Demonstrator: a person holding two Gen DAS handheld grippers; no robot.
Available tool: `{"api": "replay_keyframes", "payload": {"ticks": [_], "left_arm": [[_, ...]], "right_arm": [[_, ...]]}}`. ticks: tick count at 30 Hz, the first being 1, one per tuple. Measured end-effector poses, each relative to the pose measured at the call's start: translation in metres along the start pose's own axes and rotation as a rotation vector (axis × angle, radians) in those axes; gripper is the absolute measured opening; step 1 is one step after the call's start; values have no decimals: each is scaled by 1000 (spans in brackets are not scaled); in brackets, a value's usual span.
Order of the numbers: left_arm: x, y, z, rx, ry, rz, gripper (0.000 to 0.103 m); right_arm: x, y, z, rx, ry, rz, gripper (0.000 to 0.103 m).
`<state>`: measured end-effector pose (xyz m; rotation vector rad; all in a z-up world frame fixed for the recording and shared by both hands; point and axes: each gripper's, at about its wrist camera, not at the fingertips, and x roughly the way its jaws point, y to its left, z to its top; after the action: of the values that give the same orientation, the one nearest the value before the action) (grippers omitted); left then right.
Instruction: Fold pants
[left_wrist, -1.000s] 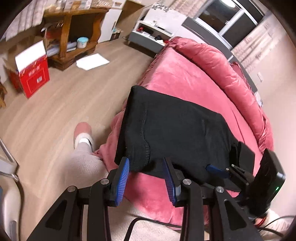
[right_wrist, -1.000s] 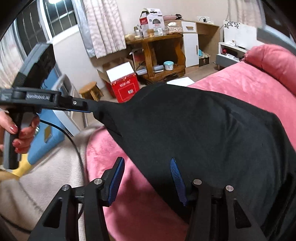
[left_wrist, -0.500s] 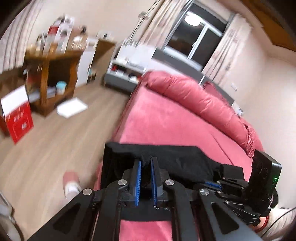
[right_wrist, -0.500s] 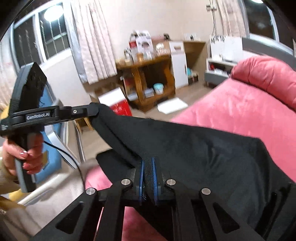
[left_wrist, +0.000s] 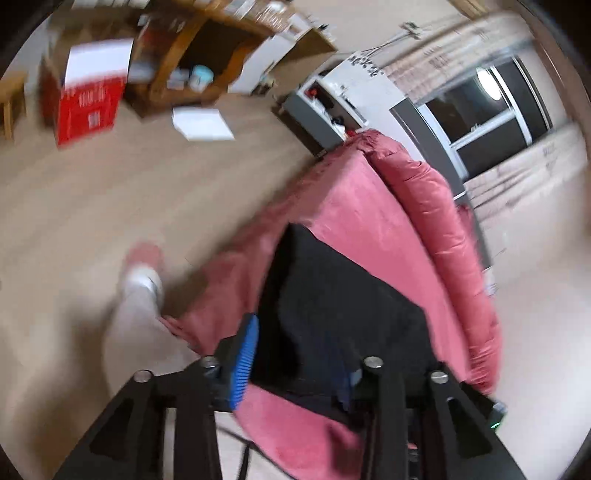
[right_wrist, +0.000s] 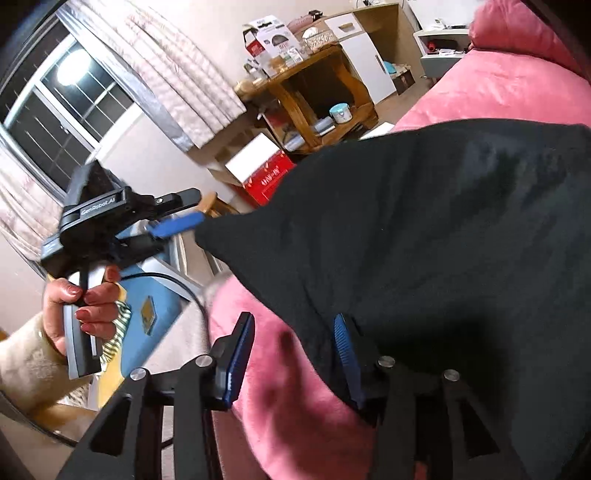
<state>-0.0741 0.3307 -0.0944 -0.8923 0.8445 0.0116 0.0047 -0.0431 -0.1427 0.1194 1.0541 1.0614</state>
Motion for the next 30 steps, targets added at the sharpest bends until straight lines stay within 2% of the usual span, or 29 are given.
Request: {"api": "replay_keyframes", "payload": {"ticks": [2,4,7,13,15,18,20,21,22,23,25,28,30], "left_arm": [[10,-1,1,-15,63,-13,43],[20,-3,0,0,103,6,49],[33,-9,-3,8,141,32,53],[38,-19,-11,5,163,-34,56],[41,-20,-12,15,169,-22,56],[49,-19,-15,4,205,-12,56],[53,-21,-17,16,221,9,50],[53,-23,-18,31,222,31,35],[54,-25,-18,51,221,52,24],[55,-26,-20,66,222,59,23],[54,-30,-21,75,210,45,14],[46,-42,-22,116,176,25,10],[39,-53,-22,157,150,13,9]], "right_arm": [[-6,5,-2,-17,-28,2,48],[-17,11,-4,-29,-61,-8,48],[-35,14,-6,-48,-101,-70,48],[-82,9,-6,-75,-189,-301,47],[-103,5,-9,-78,-240,-388,47],[-133,-11,-14,-30,-291,-519,42],[-149,-24,-18,26,-320,-599,40],[-157,-32,-20,66,-330,-638,38],[-164,-41,-23,103,-334,-667,38],[-168,-51,-27,149,-333,-694,37],[-173,-70,-35,243,-310,-710,37],[-165,-91,-42,326,-238,-665,38],[-165,-93,-46,342,-271,-645,38]]}}
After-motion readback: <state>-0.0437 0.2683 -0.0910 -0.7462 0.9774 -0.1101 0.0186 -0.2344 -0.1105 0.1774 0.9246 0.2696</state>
